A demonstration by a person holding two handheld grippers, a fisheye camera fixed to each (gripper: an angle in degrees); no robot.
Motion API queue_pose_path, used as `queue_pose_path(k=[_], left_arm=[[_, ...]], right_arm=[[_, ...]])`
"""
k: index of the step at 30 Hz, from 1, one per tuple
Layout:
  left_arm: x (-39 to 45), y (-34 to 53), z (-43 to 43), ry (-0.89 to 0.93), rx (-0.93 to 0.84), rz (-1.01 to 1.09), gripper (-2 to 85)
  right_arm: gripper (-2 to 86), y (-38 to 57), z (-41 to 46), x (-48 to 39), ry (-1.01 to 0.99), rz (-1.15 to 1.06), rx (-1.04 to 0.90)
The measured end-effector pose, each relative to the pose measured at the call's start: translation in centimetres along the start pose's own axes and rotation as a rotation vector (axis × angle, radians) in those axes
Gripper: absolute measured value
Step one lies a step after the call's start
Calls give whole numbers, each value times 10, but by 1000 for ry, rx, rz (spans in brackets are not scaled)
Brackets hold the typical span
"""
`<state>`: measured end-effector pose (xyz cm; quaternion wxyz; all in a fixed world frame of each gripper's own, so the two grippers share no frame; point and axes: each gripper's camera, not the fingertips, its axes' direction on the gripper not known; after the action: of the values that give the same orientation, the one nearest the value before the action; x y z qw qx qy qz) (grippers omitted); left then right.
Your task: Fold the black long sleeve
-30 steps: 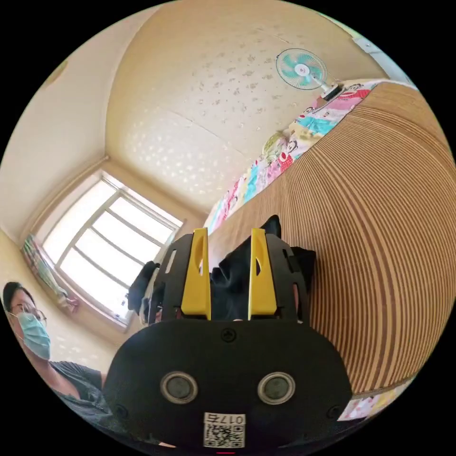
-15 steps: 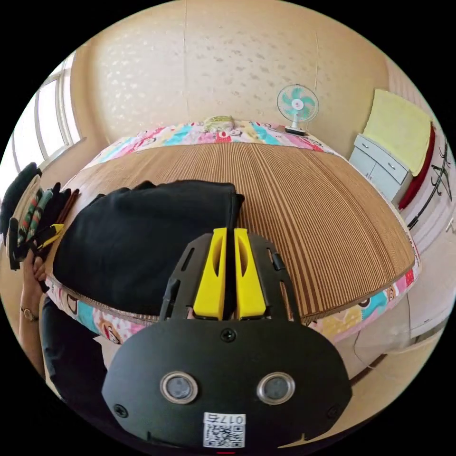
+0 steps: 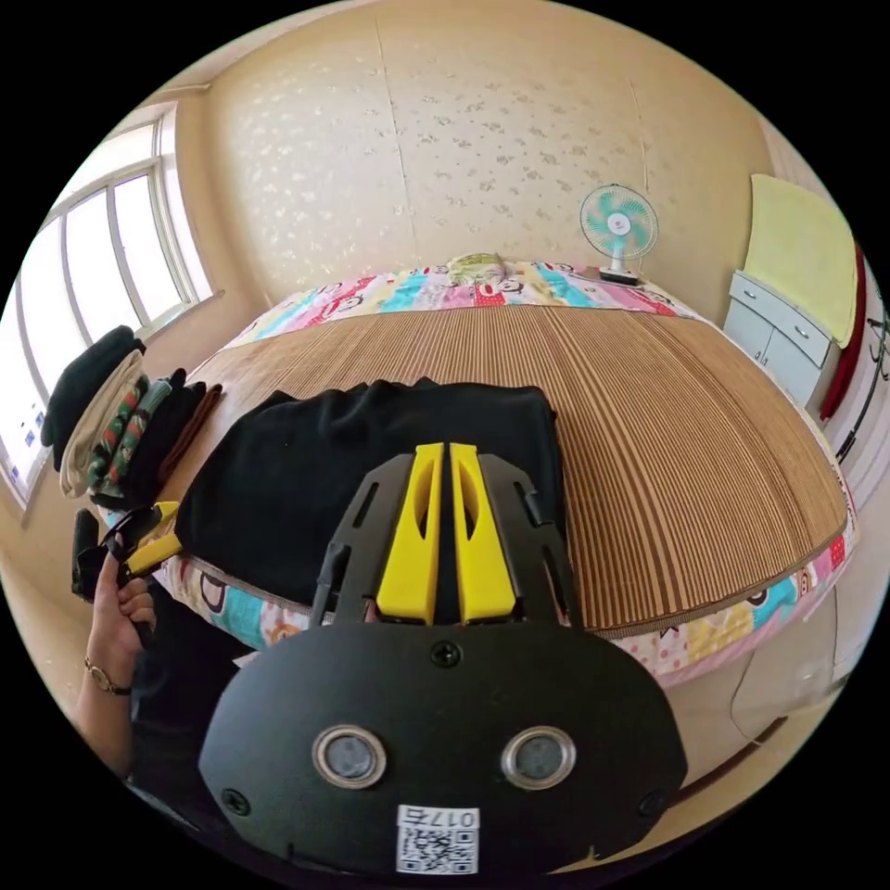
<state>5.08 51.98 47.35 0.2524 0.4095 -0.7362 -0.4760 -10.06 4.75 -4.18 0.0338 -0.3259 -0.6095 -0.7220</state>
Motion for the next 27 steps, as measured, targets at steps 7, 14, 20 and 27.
queue_pose_path(k=[7,14,20,27], left_arm=[[76,2,20,84,123,133,62],[246,65,153,264,-127,593,54],[252,158,228,428,-417,676,70],[159,139,157,57,-117,392,162]], right_arm=[[7,31,55,-4,84,-184,-153],[10,-5,-6,77,-196,41,-246],[35,21,-128,169,-345,171,-264],[119,33,-214,277,-574,357,-301]])
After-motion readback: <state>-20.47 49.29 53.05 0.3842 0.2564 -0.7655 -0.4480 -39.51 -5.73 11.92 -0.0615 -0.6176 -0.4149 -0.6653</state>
